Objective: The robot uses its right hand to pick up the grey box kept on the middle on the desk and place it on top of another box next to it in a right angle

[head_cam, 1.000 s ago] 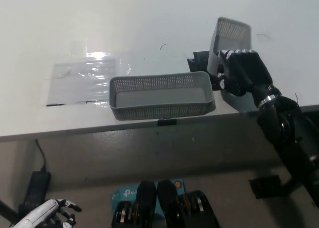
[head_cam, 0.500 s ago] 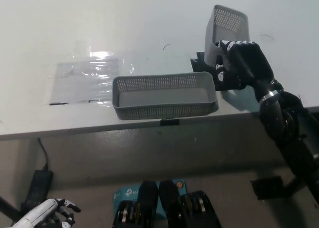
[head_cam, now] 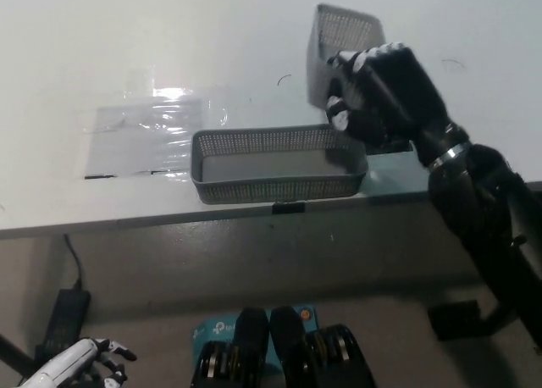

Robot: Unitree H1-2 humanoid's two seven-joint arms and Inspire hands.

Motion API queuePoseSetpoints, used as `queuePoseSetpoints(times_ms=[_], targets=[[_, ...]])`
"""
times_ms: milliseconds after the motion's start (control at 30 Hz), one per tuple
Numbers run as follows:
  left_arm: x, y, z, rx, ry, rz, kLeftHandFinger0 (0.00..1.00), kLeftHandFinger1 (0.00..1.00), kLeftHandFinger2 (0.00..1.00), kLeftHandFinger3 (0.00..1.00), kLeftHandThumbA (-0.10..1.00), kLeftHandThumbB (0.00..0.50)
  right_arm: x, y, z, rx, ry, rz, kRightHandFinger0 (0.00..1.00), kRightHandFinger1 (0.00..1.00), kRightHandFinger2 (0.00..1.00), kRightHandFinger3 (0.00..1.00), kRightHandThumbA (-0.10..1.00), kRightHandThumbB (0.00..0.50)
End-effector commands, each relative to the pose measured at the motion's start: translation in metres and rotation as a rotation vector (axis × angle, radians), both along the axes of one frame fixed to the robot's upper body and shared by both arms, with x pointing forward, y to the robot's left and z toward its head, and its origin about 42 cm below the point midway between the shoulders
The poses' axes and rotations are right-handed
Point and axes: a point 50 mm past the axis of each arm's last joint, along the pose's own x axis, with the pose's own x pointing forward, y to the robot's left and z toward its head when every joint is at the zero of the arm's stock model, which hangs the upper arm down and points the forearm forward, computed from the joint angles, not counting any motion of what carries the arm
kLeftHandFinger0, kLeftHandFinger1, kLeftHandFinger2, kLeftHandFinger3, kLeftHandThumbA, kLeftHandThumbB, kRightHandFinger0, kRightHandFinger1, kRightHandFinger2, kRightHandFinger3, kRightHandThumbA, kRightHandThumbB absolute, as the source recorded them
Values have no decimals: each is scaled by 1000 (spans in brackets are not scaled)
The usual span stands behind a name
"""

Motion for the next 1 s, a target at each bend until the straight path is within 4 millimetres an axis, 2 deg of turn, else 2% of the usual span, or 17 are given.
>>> queuePoseSetpoints(times_ms=[0,67,100,167,267,333,367,400,467,600,633,733,800,833,867,933,967], targets=[[2,6,8,21,-9,-14,403,437,580,703,312,332,-12,14,5,-2,-12,52,0,0,269,20,-100,286],[2,7,7,21,-16,-14,350,388,536,694,312,341,-17,20,0,-2,13,62,0,0,267,3,-100,302],[2,6,7,23,-15,-15,399,435,584,704,316,341,-20,23,-3,1,29,69,0,0,266,6,-100,339],[3,6,7,31,-16,-19,435,465,617,717,327,341,-24,26,-6,1,45,65,0,0,265,0,-100,365],[4,6,7,27,-15,-20,413,444,599,695,323,339,-29,31,-19,-14,65,74,0,0,299,20,-100,329],[4,7,7,27,-9,-19,412,445,600,701,330,335,-30,36,-33,-47,75,89,0,0,304,39,-100,261],[3,4,6,20,-8,-18,413,443,598,702,326,342,-33,35,-38,-47,85,89,0,0,252,4,-100,246],[3,4,6,17,-7,-22,378,412,567,695,331,344,-33,36,-40,-55,87,86,0,0,222,0,-100,256],[3,4,6,16,-3,-20,385,420,570,700,326,344,-30,38,-44,-80,75,82,0,0,167,0,-100,277],[4,3,6,11,-2,-26,393,429,579,683,325,358,-24,39,-50,-83,63,91,0,5,253,13,-100,203],[4,2,5,3,-4,-31,383,418,572,678,322,354,-23,41,-51,-95,59,86,0,20,316,38,-100,203],[5,1,5,17,-7,-37,405,442,604,702,340,354,-20,42,-56,-109,57,90,0,28,339,67,-100,230],[6,0,5,19,-4,-38,410,446,611,709,341,354,-18,42,-59,-115,50,90,0,34,365,125,-100,213],[7,0,6,13,-5,-34,399,438,599,701,319,345,-17,42,-62,-148,20,91,0,74,450,187,-100,215],[7,0,6,7,-5,-30,384,429,586,679,298,346,-17,42,-64,-158,-1,92,0,131,569,330,-100,220],[7,1,5,8,-6,-34,363,409,561,662,315,354,-16,42,-68,-210,-30,83,0,222,726,539,-100,182],[6,0,6,15,-6,-35,364,411,559,663,324,349,-16,41,-69,-227,-28,81,0,283,792,623,-100,136]])
